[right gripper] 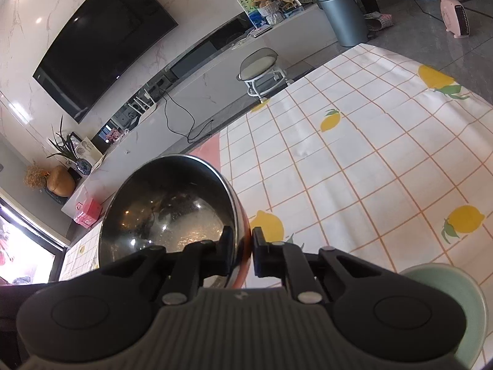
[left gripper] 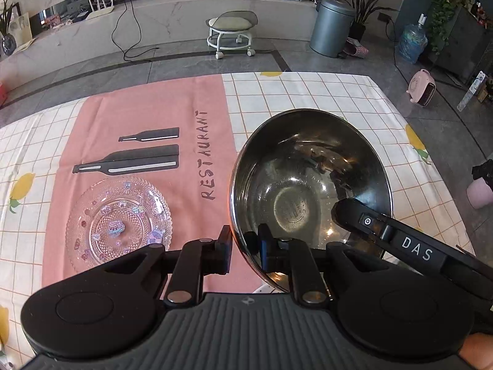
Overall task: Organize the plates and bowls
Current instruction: 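Carry the orange bowl with the right gripper toward the left gripper's bowl, then lower the orange bowl into the blue bowl and open the right gripper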
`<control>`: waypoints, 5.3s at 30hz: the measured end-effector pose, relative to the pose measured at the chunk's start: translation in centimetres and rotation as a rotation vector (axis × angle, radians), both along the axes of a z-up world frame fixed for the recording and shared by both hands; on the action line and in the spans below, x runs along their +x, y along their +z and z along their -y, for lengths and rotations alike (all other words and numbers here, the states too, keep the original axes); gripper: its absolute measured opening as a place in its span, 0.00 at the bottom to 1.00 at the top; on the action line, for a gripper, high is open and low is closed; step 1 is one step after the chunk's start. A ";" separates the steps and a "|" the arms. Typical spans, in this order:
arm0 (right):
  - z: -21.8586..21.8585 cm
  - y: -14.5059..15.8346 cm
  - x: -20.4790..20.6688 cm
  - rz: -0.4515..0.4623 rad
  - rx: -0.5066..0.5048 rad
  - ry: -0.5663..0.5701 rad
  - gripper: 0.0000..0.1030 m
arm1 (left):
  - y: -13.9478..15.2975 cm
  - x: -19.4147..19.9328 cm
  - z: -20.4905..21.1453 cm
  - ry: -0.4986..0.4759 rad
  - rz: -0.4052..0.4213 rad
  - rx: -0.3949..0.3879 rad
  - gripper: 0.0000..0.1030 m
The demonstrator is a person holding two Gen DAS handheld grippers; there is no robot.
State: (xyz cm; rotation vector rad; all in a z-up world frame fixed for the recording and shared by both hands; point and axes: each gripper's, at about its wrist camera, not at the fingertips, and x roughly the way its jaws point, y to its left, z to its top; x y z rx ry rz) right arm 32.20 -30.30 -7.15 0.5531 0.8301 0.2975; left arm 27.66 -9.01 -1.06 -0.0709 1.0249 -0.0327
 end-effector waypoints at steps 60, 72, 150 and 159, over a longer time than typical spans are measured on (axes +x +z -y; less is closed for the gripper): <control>-19.3 2.7 -16.7 0.178 -0.340 0.766 0.11 | -0.6 -18.7 -14.4 0.211 -0.256 0.093 0.19; -19.2 3.0 -16.7 0.268 -0.352 0.694 0.33 | -1.2 -18.1 -16.1 0.245 -0.172 0.068 0.31; -20.2 -1.3 -14.6 0.088 -0.370 0.781 0.63 | -5.8 -20.8 -19.1 0.079 0.010 -0.014 0.87; -18.9 0.4 -14.5 0.138 -0.270 0.759 0.63 | -3.5 -22.1 -18.4 0.090 0.161 0.024 0.79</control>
